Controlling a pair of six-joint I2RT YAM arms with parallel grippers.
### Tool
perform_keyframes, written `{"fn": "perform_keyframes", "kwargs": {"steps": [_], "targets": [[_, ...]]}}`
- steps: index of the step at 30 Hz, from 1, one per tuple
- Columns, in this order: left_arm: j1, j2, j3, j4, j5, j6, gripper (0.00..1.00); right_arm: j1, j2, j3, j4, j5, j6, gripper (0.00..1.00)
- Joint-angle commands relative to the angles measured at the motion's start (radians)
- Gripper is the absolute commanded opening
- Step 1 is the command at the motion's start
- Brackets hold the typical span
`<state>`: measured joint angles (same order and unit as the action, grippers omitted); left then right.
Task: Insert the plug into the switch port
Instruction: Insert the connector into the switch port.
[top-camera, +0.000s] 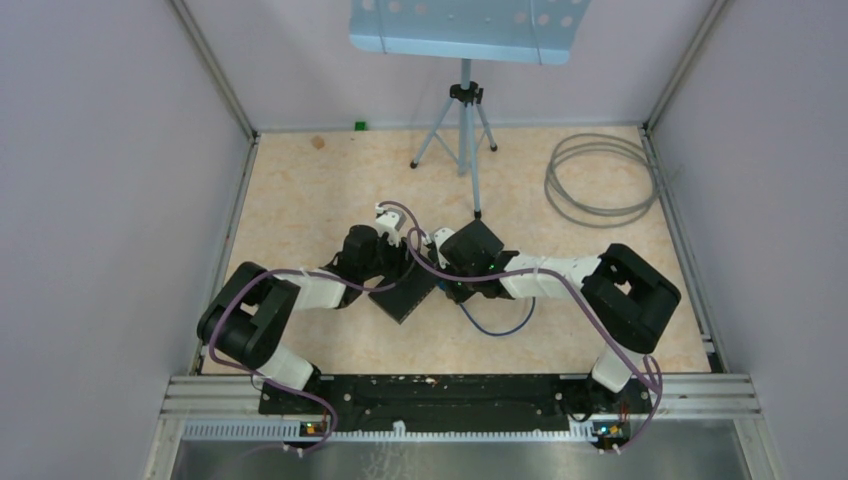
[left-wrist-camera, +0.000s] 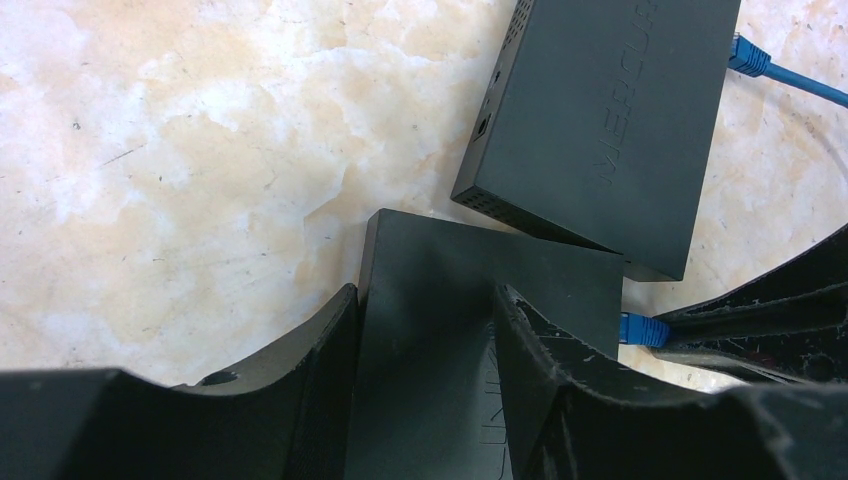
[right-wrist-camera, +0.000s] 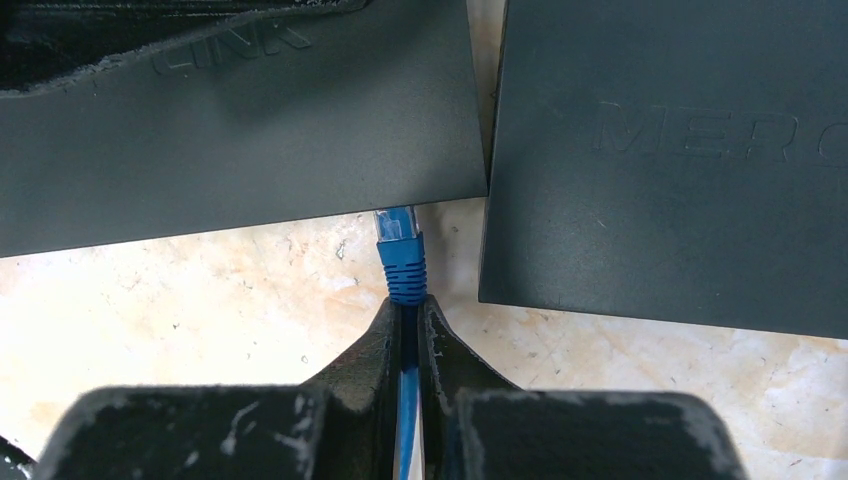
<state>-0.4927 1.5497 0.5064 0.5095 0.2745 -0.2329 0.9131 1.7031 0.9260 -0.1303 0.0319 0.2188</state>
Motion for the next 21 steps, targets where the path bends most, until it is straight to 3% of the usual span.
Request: {"fn": "perform_keyframes", "kwargs": {"steps": [1, 7, 15, 21], "targets": [[-0.14, 0.031, -0.038, -0.13, 0.381, -0.072, 0.53, -0.003, -0.006, 0.106, 0.557, 0.018, 0.016, 0.0], [-0.139, 0.018, -0.047, -0.139, 0.351, -0.077, 0.53, -0.003, -0.002, 0.059, 0.56, 0.03, 0.031, 0.0], [-0.14, 0.037, -0.043, -0.132, 0.325, -0.091, 0.52, -0.003, -0.136, 0.15, 0.51, 0.021, -0.01, 0.0], [-0.14, 0.036, -0.037, -0.137, 0.325, -0.089, 0.52, -0.003, -0.123, 0.166, 0.513, 0.018, -0.012, 0.0]]}}
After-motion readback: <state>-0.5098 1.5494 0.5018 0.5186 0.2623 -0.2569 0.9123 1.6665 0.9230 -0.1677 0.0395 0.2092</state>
